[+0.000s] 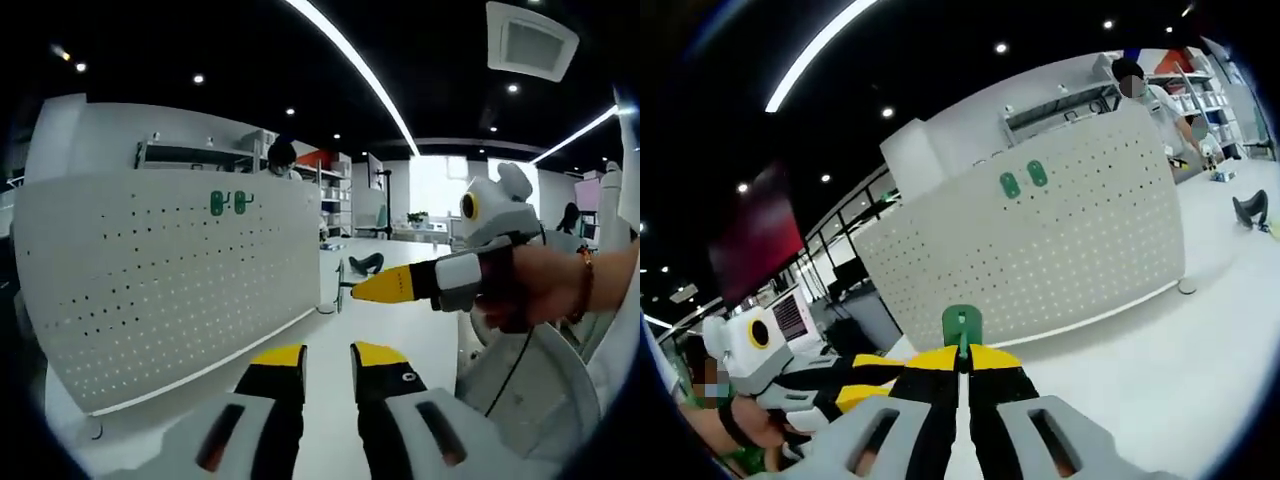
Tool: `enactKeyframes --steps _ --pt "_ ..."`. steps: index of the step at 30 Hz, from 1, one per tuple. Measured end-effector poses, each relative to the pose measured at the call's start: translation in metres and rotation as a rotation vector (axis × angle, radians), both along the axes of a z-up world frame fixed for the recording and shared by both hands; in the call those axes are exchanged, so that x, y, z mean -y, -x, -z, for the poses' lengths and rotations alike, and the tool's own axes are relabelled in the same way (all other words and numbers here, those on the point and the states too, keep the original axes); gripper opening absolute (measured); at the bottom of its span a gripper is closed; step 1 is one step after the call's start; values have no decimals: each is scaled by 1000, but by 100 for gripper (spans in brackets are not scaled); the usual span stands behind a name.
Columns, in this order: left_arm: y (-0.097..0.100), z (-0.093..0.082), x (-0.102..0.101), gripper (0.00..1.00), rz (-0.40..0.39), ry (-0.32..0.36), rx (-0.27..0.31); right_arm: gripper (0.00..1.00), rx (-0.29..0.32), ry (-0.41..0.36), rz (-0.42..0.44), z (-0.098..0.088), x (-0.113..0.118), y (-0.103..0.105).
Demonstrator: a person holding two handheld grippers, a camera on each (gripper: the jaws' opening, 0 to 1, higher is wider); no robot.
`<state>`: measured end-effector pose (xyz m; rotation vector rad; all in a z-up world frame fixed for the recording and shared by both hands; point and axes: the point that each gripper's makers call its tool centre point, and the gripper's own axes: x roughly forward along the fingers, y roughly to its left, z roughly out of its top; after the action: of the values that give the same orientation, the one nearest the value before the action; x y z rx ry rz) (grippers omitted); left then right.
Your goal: Insert the hook assembly into the mounting plate slot until the hook locks in place.
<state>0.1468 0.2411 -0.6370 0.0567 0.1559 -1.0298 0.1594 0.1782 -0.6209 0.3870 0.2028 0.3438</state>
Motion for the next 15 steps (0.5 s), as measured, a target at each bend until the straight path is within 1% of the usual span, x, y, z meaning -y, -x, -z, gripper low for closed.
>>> enactKeyframes --steps 1,5,7,9,12,15 --pt "0 -1 -1 21 -4 8 -11 1 4 3 0 -2 0 -1" --pt "1 -3 -9 23 -18 10 -3 1 8 14 -3 -5 0 -5" --pt "2 -5 -12 24 -19 11 13 1 8 21 -5 -7 0 -7" --pt "2 -7 -16 26 -20 16 7 1 11 36 -4 -8 1 -10" --pt "4 -6 -20 29 -20 -1 17 1 11 42 -1 -10 6 -16" --pt "6 -6 -23 32 -19 -6 13 1 16 44 5 -13 9 -20"
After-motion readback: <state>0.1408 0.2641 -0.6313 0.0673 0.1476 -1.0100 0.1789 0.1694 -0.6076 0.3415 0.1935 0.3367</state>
